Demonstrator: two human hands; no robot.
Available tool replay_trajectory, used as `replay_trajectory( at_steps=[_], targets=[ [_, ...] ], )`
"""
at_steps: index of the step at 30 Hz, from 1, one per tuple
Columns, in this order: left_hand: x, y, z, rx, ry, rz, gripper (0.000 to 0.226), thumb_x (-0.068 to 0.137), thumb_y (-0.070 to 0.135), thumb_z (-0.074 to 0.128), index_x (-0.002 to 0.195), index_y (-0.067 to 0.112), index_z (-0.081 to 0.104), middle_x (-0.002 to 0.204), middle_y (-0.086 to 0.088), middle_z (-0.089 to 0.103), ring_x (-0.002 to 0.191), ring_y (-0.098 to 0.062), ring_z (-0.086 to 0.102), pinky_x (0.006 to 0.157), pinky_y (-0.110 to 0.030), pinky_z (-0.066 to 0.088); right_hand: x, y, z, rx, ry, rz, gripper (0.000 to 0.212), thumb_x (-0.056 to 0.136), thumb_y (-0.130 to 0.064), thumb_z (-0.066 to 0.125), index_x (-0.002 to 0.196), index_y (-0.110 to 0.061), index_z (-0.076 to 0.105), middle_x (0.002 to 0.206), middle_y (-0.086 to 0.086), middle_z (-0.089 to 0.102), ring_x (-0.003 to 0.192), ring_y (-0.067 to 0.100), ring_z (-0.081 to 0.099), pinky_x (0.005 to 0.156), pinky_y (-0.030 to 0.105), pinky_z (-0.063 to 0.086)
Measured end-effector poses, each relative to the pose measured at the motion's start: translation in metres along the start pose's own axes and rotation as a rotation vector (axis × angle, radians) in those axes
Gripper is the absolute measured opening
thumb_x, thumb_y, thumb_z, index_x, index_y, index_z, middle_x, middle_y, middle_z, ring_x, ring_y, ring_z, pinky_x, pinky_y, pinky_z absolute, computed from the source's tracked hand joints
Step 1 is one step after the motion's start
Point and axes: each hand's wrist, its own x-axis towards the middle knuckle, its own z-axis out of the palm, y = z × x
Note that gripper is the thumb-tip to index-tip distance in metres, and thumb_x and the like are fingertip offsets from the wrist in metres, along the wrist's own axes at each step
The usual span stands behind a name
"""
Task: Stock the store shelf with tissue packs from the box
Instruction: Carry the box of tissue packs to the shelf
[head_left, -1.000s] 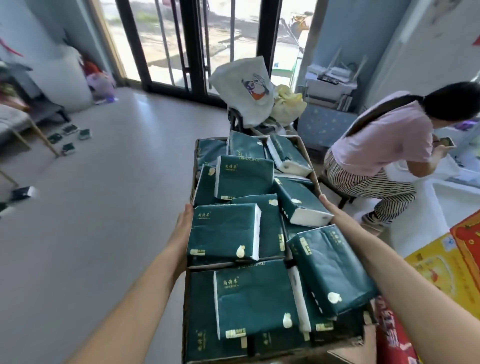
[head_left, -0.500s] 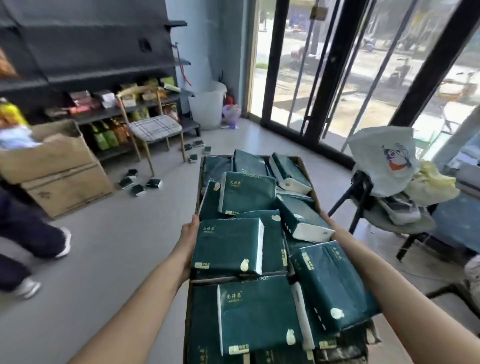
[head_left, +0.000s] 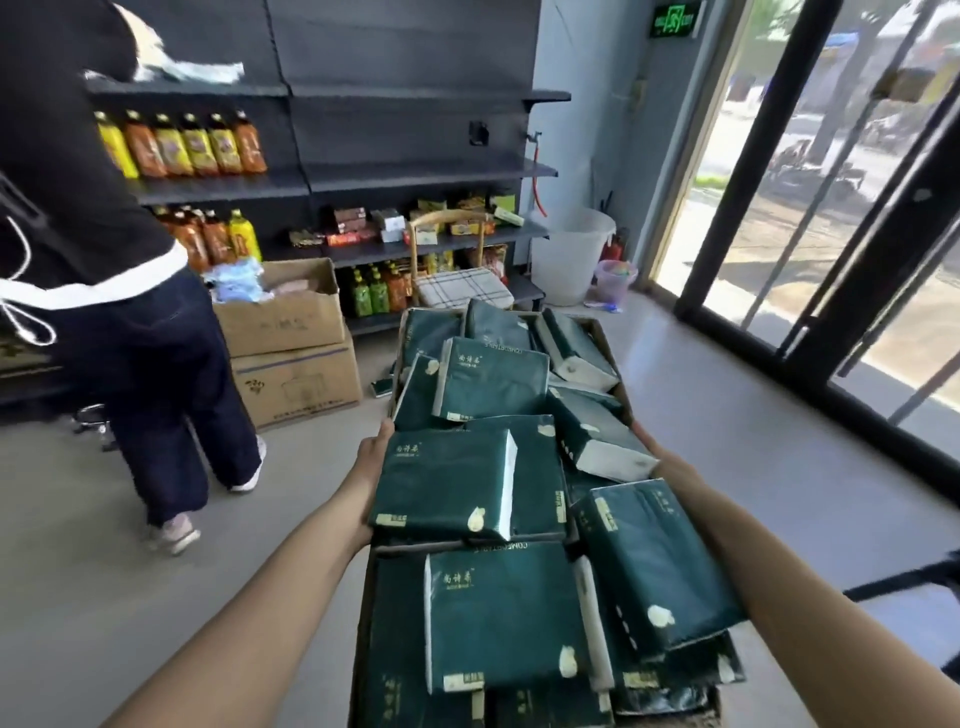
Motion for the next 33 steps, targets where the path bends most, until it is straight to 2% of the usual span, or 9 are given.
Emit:
replay_trajectory(
  at_steps=[6,10,12,13,17,20,25,30,33],
  targets=[
    [0.103,0.045,-0.001,-0.066,0.109,-0.021,0.056,0.097,0.052,0.034,0.118,0.004,0.055,0.086,-0.011,0.063,0.076,-0.026,0.06,0.068,-0.032,0.048,0.135,-0.036,0.019,-0.017,-0.086,-0.048,0.051,0.099,-0.009,0.043,0.146,-0.024,0.03,0.146,0.009,0.037,0.124,0.017,0.041,0.09,0.018,0.031],
    [0.16,0.085,0.016,-0.056,0.202,-0.033,0.06,0.095,0.054,0.036,0.122,0.005,0.056,0.083,-0.01,0.061,0.07,-0.023,0.06,0.057,-0.03,0.046,0.224,-0.061,0.026,0.003,-0.124,-0.029,0.046,0.1,-0.021,0.046,0.144,-0.026,0.035,0.147,0.007,0.038,0.132,0.024,0.038,0.108,0.033,0.029],
    [0.176,0.112,0.035,0.006,0.277,-0.017,0.045,0.097,0.052,0.034,0.12,0.019,0.055,0.078,-0.005,0.057,0.06,-0.017,0.062,0.048,-0.025,0.048,0.263,-0.078,0.028,0.098,-0.137,0.011,0.043,0.098,-0.032,0.047,0.139,-0.023,0.044,0.141,0.007,0.045,0.126,0.023,0.045,0.106,0.035,0.033],
    [0.183,0.124,0.043,0.029,0.289,0.004,0.038,0.097,0.051,0.033,0.122,0.027,0.046,0.081,-0.002,0.055,0.062,-0.015,0.064,0.049,-0.022,0.049,0.281,-0.088,0.029,0.122,-0.143,0.027,0.042,0.098,-0.034,0.047,0.137,-0.02,0.047,0.137,0.007,0.048,0.121,0.022,0.048,0.102,0.033,0.036],
    [0.239,0.16,0.052,0.006,0.267,-0.035,0.061,0.095,0.055,0.03,0.145,0.019,0.033,0.128,-0.007,0.049,0.101,-0.026,0.058,0.077,-0.034,0.046,0.354,-0.125,0.03,0.08,-0.167,0.017,0.043,0.1,-0.032,0.041,0.14,-0.016,0.043,0.137,0.008,0.046,0.122,0.021,0.046,0.093,0.025,0.03],
    [0.296,0.175,0.047,0.085,0.31,-0.003,0.067,0.095,0.058,0.025,0.151,0.023,0.016,0.156,-0.003,0.019,0.141,-0.024,0.025,0.108,-0.039,0.027,0.411,-0.144,0.035,0.012,-0.201,-0.015,0.043,0.102,-0.027,0.036,0.142,-0.014,0.037,0.145,0.01,0.039,0.13,0.022,0.04,0.105,0.029,0.027],
    [0.396,0.197,0.046,0.104,0.331,-0.053,0.072,0.092,0.065,0.026,0.15,0.022,0.016,0.153,-0.003,0.023,0.138,-0.024,0.027,0.103,-0.037,0.029,0.505,-0.175,0.05,0.083,-0.163,0.067,0.053,0.095,-0.044,0.042,0.135,-0.01,0.048,0.141,0.011,0.046,0.128,0.026,0.044,0.111,0.035,0.028],
    [0.513,0.235,0.053,0.093,0.302,-0.069,0.066,0.096,0.055,0.028,0.147,0.014,0.021,0.151,-0.011,0.027,0.136,-0.025,0.03,0.097,-0.033,0.03,0.599,-0.207,0.058,0.073,-0.092,0.129,0.047,0.098,-0.037,0.043,0.137,-0.011,0.047,0.141,0.012,0.044,0.129,0.027,0.042,0.104,0.031,0.03],
    [0.578,0.259,0.054,0.14,0.262,-0.096,0.067,0.092,0.062,0.029,0.144,0.019,0.027,0.144,-0.009,0.036,0.13,-0.025,0.037,0.095,-0.03,0.03,0.65,-0.23,0.057,0.072,-0.046,0.149,0.047,0.097,-0.037,0.045,0.135,-0.01,0.049,0.14,0.013,0.046,0.128,0.028,0.043,0.102,0.028,0.031]
  ],
)
